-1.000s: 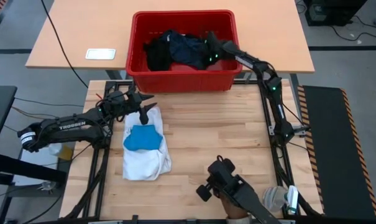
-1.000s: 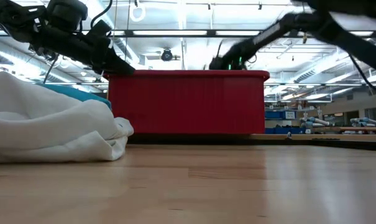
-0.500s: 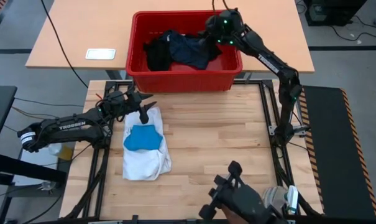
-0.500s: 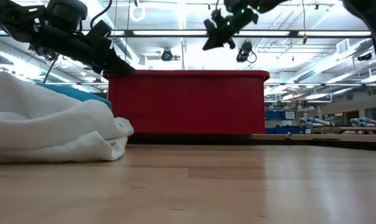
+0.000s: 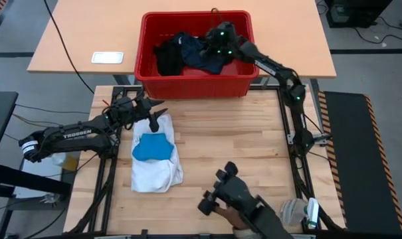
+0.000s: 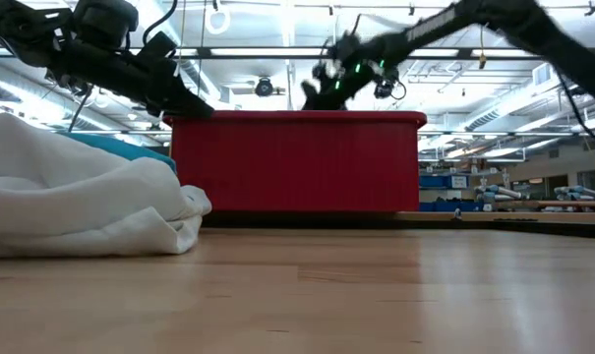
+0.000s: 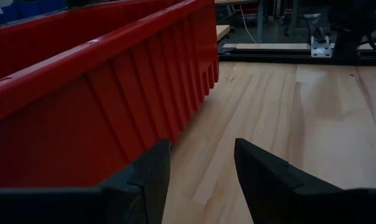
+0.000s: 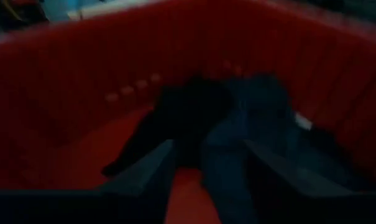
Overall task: Fold laundry
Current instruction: Fold the dark blue underwear
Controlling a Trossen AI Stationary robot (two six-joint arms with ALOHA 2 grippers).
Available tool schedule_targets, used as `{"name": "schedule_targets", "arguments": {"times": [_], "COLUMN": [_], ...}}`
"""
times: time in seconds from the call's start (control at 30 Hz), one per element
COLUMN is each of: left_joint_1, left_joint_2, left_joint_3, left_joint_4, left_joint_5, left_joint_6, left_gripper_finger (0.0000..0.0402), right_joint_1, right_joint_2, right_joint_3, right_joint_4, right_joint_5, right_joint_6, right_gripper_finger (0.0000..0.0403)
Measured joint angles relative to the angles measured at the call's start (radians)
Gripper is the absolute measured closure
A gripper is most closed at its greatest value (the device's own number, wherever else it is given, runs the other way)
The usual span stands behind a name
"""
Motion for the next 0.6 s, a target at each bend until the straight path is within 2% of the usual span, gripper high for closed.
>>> {"name": "schedule_targets", "arguments": {"times": [0.23, 0.37, 0.43, 0.6], "left_joint_1": [0.0, 0.0, 0.0, 0.0], "left_joint_2": [0.0, 0.0, 0.0, 0.0], "left_joint_3": [0.0, 0.0, 0.0, 0.0], "left_joint_4": [-0.01, -0.01, -0.009, -0.009], "left_joint_5": [0.0, 0.0, 0.0, 0.001], "left_joint_6": [0.011, 0.014, 0.014, 0.014], "left_gripper_finger": [0.0222, 0.0222, 0.0222, 0.0222], "right_joint_1": [-0.022, -0.024, -0.027, -0.039], "right_joint_2": [0.127, 0.18, 0.204, 0.272], "right_joint_3": [0.0, 0.0, 0.001, 0.001], "right_joint_4": [0.052, 0.05, 0.051, 0.019], "right_joint_5": [0.0, 0.001, 0.0, -0.014], "right_joint_6": [0.059, 0.061, 0.061, 0.063], "right_gripper_finger": [0.0079, 0.0021, 0.0008, 0.0012]}}
